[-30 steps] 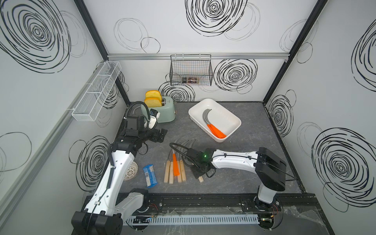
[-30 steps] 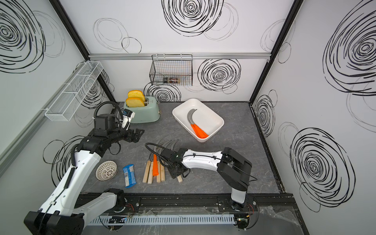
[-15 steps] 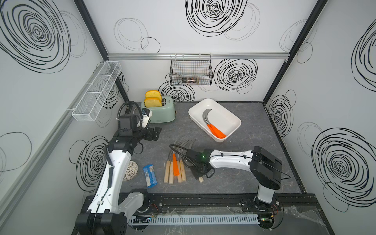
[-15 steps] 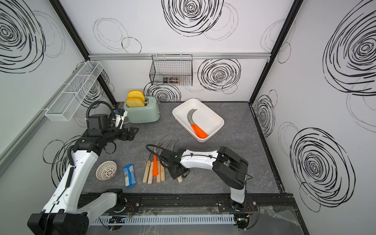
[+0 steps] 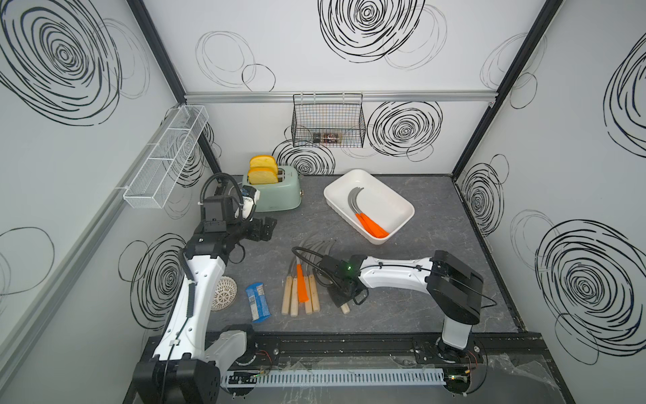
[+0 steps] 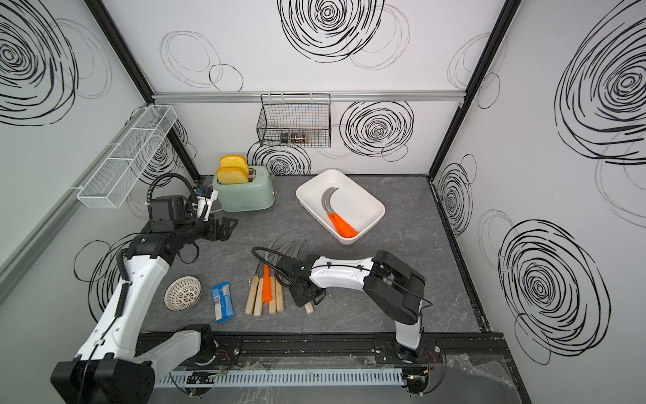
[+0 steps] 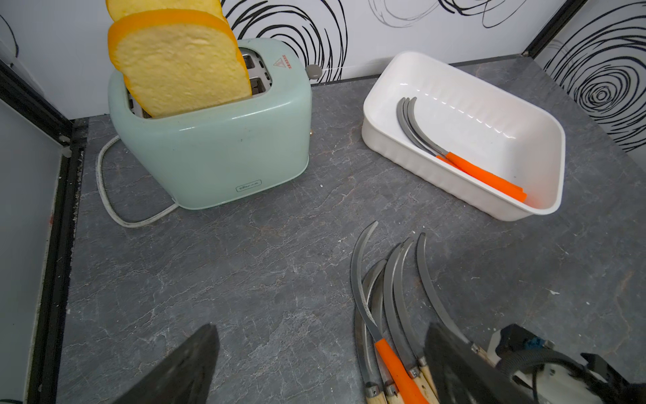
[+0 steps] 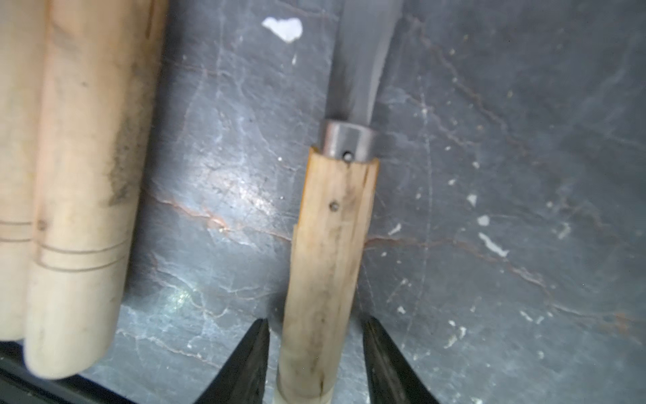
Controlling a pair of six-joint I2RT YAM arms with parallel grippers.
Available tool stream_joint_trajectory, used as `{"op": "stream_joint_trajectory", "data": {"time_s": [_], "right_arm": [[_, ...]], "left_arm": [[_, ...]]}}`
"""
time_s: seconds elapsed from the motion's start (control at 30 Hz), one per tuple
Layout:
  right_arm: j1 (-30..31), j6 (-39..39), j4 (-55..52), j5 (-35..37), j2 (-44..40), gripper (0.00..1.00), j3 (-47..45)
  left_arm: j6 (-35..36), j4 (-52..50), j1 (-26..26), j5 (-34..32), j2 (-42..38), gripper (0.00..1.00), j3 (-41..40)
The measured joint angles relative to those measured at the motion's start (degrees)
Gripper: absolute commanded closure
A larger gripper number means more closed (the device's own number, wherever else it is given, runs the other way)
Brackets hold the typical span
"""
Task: Put small sickles into storage boxes
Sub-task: Pick up the sickle at the center of the board.
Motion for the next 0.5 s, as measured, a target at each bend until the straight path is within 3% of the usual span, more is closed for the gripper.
{"op": "stream_joint_trajectory", "data": {"time_s": [0.5], "right_arm": [[0.22, 0.04, -0.22, 1.57, 0.61, 0.59, 0.09]], "left_arm": [[0.0, 0.31, 0.15, 0.33, 0.0, 0.04, -0.98]]}}
